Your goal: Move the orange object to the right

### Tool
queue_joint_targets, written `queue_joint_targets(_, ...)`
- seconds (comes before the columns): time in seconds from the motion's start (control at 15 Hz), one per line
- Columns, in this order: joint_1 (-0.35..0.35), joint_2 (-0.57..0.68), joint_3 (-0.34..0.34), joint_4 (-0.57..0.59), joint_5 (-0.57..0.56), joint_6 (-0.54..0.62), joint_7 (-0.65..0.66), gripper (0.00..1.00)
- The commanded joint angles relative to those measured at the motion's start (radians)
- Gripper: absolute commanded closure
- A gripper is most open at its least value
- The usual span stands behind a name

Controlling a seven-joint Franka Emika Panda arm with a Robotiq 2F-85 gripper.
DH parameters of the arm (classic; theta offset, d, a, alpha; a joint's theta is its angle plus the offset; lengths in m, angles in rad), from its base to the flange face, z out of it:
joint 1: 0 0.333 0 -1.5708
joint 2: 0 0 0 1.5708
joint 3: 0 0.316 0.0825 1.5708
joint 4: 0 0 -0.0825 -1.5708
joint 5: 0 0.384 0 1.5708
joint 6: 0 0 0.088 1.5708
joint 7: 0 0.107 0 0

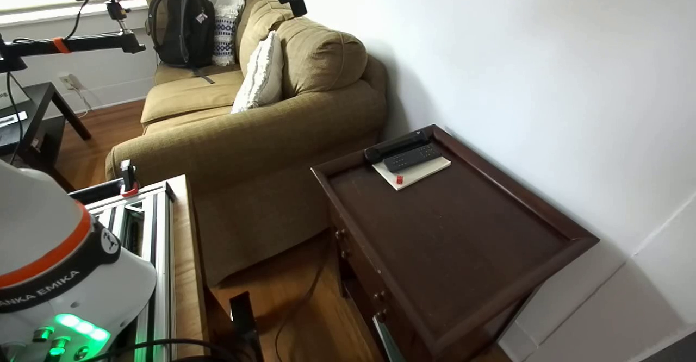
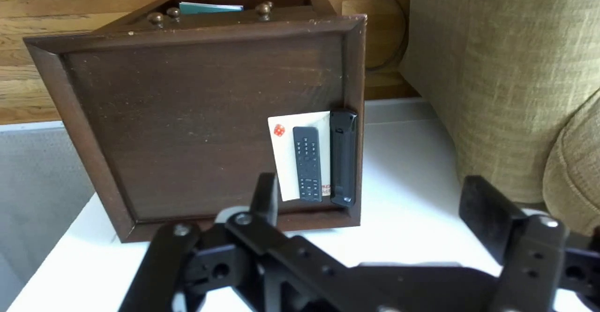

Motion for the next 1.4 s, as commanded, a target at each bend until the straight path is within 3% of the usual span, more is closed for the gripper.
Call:
queue_joint_targets(0.0,-0.044,0.070,-0.037,-0.032,0.005,0.105,0.048,0.00)
queue_joint_targets(0.33,-0.080,0.233,-0.070,-0.039,0.037,0.209,0.124,0.00)
queue_joint_targets(0.8,-0.112,0.461,-0.121,-0.067,0.035,0.468,0.210,0.00)
queue_joint_targets(1.33,-0.096,0.485,-0.143,-0.059,0.039,0.452,0.197,0.00)
